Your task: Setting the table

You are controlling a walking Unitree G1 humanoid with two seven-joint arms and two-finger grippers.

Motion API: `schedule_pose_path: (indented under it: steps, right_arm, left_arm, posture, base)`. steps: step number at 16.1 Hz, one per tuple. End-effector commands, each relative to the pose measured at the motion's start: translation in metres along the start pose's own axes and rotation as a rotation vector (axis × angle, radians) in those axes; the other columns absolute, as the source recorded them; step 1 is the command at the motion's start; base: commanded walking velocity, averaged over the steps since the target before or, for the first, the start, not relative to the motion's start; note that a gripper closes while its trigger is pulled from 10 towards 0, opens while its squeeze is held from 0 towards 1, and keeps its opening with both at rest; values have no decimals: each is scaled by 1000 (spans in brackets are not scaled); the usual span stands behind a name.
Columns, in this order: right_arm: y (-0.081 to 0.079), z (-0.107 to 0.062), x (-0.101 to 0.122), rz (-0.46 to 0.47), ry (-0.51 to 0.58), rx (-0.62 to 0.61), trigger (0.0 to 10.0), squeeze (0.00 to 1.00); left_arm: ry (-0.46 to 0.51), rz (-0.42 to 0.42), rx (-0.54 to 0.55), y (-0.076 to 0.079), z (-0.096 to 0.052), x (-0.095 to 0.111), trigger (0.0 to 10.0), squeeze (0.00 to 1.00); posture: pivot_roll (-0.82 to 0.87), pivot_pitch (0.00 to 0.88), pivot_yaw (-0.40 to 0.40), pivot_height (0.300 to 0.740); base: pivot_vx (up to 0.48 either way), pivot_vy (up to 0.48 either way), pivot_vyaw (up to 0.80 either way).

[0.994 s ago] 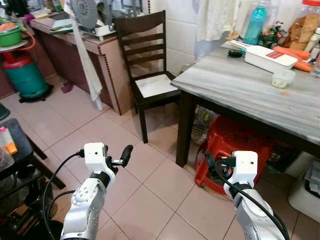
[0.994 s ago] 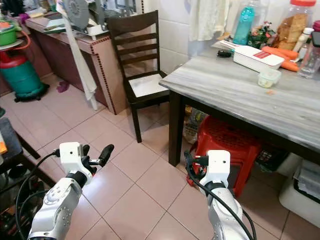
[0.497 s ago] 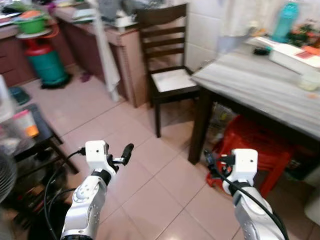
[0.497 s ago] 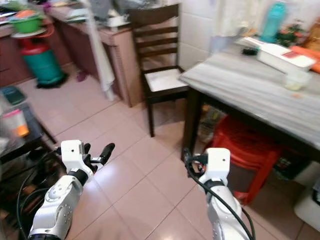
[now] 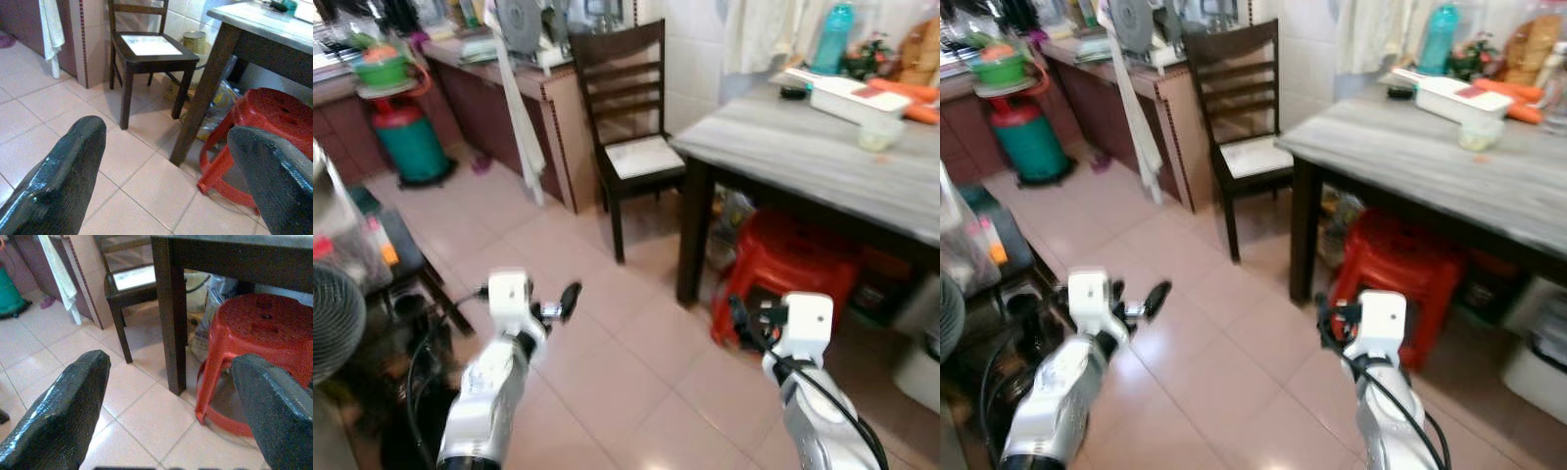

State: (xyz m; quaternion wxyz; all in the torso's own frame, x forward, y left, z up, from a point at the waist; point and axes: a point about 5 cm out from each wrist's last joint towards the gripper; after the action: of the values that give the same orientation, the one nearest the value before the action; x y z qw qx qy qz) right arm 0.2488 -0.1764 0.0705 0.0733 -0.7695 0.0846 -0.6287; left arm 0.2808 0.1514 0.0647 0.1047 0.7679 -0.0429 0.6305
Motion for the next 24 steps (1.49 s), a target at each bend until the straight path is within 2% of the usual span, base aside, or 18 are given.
schedule_pose_path:
  steps: [1,3,5,7,9,10,11,14,17,24]
  right_arm:
    - [-7,3,1,7,5,20,10000,0]
    - [-4,3,4,-9,18,-3,10000,0]
    - [-2,3,6,-23,33,-14,10000,0]
    - [-3,1,15,-55,89,-5,10000,0]
    - [-5,-3,31,-83,173,-5,10000,0]
    - [-4,-5,35,-89,196,-14,10000,0]
    - [1,-10,41,-99,227,-51,10000,0]
    - [0,-16,41,-112,230,-28,10000,0]
    - [-3,-17,35,-116,202,-15,10000,0]
    - [-4,-14,32,-114,169,-13,10000,0]
  left_arm:
    - [-7,13,29,-8,-2,0,10000,0]
    - [5,12,11,-7,-1,2,10000,0]
    - [27,-29,2,-7,-1,4,10000,0]
    - [75,-17,-7,-6,-2,12,10000,0]
    - [192,17,-10,-5,-6,29,10000,0]
    - [220,21,-8,-6,-10,32,10000,0]
    - [269,62,57,-12,-18,33,10000,0]
    - [262,153,80,-16,-27,26,10000,0]
    - [235,128,43,-15,-28,22,10000,0]
    - [228,120,0,-7,-26,19,10000,0]
  posture:
    - [-101,0,85,740]
    - [-101,0,84,740]
    - [-101,0,84,740]
    - [-97,0,82,740]
    - [-98,0,80,740]
    - [-96,0,80,740]
    - [-95,0,80,740]
    - [-94,0,79,740]
    - [-90,0,77,740]
    - [-92,0,74,740]
  base:
    - [-289,0,0]
    - [0,0,0]
    - [0,0,0]
    - [0,0,0]
    - [0,0,0]
    - [0,0,0]
    - [0,0,0]
    - [0,0,0]
    - [0,0,-533]
    - [0,-324,-686]
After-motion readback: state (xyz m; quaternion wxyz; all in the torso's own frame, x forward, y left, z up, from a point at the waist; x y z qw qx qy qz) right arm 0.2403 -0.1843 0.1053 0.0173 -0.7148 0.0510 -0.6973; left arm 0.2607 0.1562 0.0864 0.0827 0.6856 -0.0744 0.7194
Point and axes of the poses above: a point about 5 cm out from each wrist's last joint towards the gripper, its own z axis pointing out of the wrist towards the gripper, its own x axis along the axis of the wrist's last joint, y = z × x, and after that the axes turned 8 degrees about z, right-handed
